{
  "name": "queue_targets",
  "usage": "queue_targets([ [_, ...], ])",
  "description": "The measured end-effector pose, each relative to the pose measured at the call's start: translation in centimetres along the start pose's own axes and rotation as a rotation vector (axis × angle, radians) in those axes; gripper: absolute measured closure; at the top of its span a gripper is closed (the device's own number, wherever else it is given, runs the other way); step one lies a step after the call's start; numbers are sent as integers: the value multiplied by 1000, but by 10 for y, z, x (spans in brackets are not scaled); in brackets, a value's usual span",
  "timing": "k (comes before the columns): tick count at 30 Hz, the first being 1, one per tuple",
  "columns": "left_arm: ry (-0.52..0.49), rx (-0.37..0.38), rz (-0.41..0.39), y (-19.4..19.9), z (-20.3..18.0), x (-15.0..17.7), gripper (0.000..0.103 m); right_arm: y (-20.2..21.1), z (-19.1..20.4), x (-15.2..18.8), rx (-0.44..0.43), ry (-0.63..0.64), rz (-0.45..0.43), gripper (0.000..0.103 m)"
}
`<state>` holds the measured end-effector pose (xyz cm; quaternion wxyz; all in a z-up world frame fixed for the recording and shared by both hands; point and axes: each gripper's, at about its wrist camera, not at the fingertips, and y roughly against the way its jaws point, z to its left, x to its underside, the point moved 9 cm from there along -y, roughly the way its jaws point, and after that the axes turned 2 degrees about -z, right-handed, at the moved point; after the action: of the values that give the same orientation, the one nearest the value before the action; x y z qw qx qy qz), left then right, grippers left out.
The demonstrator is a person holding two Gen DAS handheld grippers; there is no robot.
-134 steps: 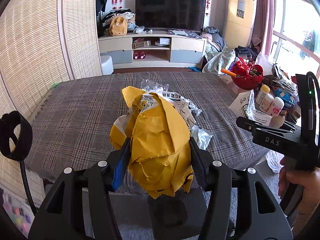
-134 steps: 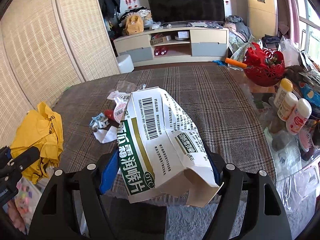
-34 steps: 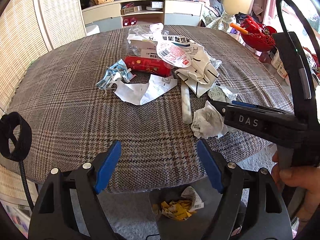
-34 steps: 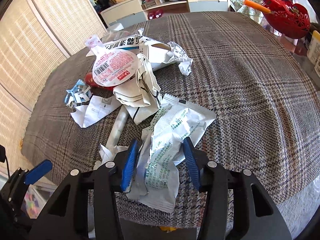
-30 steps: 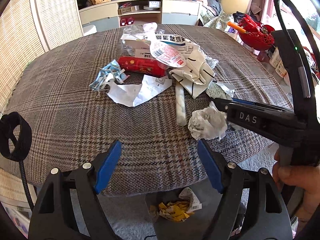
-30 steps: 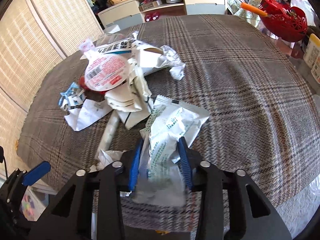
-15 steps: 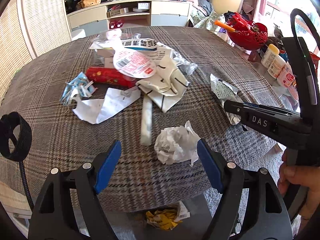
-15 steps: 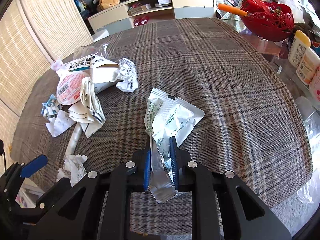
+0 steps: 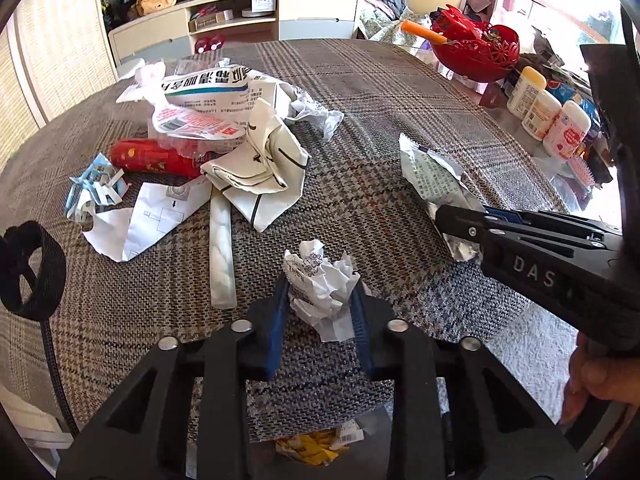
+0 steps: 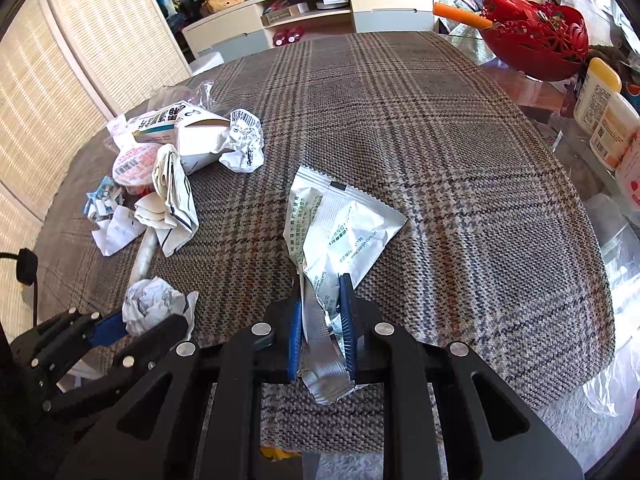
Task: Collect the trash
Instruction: 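Grasp the crumpled tissue with the left tool while the right tool grasps the white wrapper, then move both tools over the grey bin and release the tissue and wrapper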
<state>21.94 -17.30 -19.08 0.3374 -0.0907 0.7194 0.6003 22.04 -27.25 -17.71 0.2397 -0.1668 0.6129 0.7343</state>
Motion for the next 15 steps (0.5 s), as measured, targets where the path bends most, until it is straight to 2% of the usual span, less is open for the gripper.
queue_targets([
  [8, -14, 1, -33, 30, -5, 10, 85, 26, 1, 26, -17, -1, 4, 85],
  [15, 21, 12, -41, 65, -6, 44, 86, 54, 12, 66, -84, -33, -6, 85],
])
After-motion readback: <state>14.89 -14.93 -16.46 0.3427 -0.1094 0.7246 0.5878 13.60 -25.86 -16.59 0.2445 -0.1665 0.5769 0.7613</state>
